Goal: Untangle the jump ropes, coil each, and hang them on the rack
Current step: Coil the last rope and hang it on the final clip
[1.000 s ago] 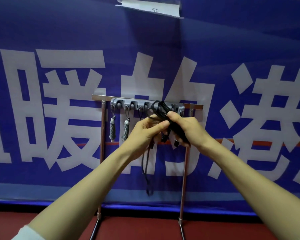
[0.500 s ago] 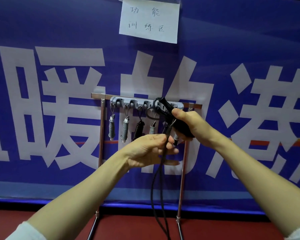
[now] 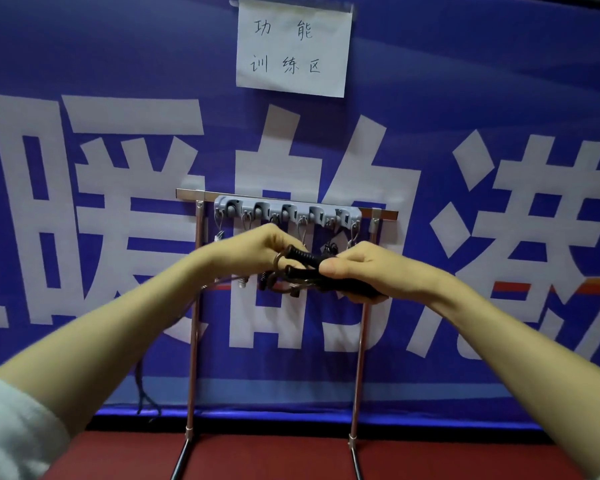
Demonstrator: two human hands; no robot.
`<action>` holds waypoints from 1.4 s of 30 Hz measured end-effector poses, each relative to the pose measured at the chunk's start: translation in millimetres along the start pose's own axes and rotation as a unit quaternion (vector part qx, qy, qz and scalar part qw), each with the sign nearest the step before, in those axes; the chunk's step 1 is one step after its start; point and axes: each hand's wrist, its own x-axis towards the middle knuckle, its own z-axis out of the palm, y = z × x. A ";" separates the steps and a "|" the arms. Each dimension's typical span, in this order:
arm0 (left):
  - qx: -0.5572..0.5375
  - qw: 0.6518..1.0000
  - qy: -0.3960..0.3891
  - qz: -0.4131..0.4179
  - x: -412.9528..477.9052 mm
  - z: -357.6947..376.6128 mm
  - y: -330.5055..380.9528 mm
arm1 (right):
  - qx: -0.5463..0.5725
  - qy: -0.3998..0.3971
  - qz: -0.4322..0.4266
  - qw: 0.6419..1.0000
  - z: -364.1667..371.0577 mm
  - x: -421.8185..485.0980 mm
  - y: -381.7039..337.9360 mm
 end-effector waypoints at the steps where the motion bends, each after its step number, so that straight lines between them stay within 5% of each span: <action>1: 0.042 0.999 -0.014 0.004 3.3 -5.3 4.1 | 0.001 -0.019 0.013 1.000 1.5 0.2 -0.8; 6: 0.260 0.965 -0.030 0.026 21.8 -12.6 20.2 | -0.147 -0.064 0.118 0.980 5.2 9.8 -2.3; 10: 0.319 0.939 0.128 0.024 24.3 16.6 21.8 | -0.387 0.034 0.141 0.910 5.3 21.0 2.3; 14: 0.266 0.908 0.322 0.046 14.1 39.4 8.1 | -0.444 0.187 0.085 0.872 9.1 17.4 11.1; 17: 0.238 0.892 0.374 0.084 9.3 59.4 -1.5 | -0.463 0.223 0.045 0.857 9.1 14.8 17.5; 20: 0.105 0.905 0.406 0.068 6.9 78.9 -4.4 | -0.527 0.280 -0.010 0.803 11.3 14.0 27.5; 24: -0.269 0.890 0.365 -0.056 4.1 82.7 6.2 | -0.598 0.345 -0.115 0.714 11.3 17.5 45.4; 29: -0.448 0.849 0.211 -0.187 0.7 71.3 18.0 | -0.632 0.401 -0.186 0.637 5.2 19.6 59.8; 34: -0.543 0.800 0.093 -0.236 -1.0 51.1 3.8 | -0.648 0.401 -0.198 0.617 4.0 21.3 60.8; 37: -0.555 0.788 0.120 -0.238 2.3 56.5 -0.6 | -0.637 0.383 -0.185 0.643 7.0 21.6 61.4; 39: -0.475 0.834 0.188 -0.209 3.4 61.8 -0.7 | -0.630 0.364 -0.143 0.671 11.3 20.7 58.3; 41: -0.156 0.932 0.289 -0.155 5.8 64.9 -5.1 | -0.634 0.312 -0.057 0.705 16.8 19.5 54.2; 42: 0.064 0.938 0.320 -0.117 7.2 66.2 -9.4 | -0.628 0.277 -0.020 0.727 18.6 19.3 52.7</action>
